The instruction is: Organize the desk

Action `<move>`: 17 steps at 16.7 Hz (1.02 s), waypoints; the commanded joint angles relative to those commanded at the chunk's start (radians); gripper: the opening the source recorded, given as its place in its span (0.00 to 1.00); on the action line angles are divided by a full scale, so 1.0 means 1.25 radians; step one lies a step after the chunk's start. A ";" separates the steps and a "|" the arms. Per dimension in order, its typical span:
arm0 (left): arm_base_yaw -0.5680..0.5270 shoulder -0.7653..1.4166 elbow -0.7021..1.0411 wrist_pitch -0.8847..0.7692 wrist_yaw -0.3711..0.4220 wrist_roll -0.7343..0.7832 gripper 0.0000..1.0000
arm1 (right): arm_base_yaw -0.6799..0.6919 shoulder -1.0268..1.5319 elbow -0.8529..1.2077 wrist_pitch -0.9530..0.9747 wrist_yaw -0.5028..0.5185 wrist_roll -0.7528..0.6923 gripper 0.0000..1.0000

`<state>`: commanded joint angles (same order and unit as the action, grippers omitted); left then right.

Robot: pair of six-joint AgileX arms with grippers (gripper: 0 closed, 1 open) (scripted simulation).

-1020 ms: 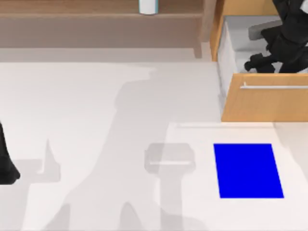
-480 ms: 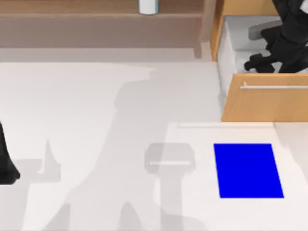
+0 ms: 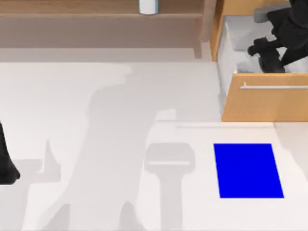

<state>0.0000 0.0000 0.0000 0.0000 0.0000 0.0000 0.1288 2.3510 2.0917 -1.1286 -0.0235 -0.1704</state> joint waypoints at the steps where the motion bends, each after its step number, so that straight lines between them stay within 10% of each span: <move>1: 0.000 0.000 0.000 0.000 0.000 0.000 1.00 | 0.000 -0.026 -0.008 0.001 -0.004 0.006 0.00; 17: 0.000 0.000 0.000 0.000 0.000 0.000 1.00 | 0.201 -0.448 -0.356 0.203 -0.064 0.308 0.00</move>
<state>0.0000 0.0000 0.0000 0.0000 0.0000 0.0000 0.3796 1.7911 1.6470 -0.8752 -0.1039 0.2148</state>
